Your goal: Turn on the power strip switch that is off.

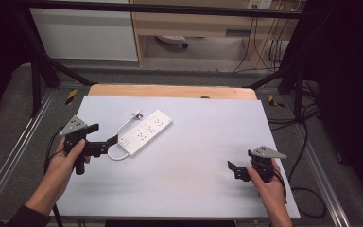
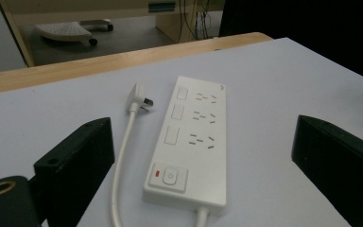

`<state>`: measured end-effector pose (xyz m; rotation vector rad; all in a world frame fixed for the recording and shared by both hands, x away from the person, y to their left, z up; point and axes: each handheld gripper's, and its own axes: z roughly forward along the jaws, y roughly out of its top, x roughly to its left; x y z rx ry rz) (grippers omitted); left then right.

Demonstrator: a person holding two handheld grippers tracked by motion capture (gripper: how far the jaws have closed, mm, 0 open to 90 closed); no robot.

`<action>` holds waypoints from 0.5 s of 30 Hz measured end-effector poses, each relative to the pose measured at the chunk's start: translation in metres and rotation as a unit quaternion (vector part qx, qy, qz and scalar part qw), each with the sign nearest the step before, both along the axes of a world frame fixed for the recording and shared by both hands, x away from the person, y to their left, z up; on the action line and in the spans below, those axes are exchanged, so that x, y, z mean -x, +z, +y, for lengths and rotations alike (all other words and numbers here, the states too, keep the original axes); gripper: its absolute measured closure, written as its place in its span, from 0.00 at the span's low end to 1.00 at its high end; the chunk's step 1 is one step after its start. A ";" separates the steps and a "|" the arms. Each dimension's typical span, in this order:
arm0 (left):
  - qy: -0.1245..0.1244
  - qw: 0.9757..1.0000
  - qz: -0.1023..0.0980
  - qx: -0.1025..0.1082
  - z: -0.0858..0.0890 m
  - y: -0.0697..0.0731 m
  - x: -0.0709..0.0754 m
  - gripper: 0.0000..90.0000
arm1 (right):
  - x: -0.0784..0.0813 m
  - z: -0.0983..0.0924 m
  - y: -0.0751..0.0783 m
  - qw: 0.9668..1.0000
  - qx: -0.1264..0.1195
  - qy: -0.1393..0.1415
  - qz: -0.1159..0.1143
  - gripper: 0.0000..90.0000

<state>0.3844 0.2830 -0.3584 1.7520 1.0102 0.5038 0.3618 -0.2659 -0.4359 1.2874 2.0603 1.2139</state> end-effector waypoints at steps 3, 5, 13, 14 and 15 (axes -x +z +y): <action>0.003 1.000 0.000 0.004 0.005 -0.006 0.007 0.08 | 0.000 0.000 0.000 1.000 0.001 0.000 -0.001 0.03; 0.004 1.000 0.001 0.007 0.009 -0.010 0.012 0.08 | 0.000 0.000 0.000 1.000 -0.001 0.001 0.000 0.03; 0.012 1.000 0.009 0.009 0.016 -0.033 0.028 0.08 | 0.001 0.000 0.000 1.000 0.001 -0.001 0.001 0.03; 0.012 1.000 0.010 0.009 0.015 -0.036 0.030 0.08 | 0.001 0.000 0.000 1.000 0.001 -0.001 0.002 0.03; 0.012 1.000 0.010 0.005 0.014 -0.038 0.032 0.08 | 0.001 0.000 0.000 1.000 0.002 0.000 0.001 0.03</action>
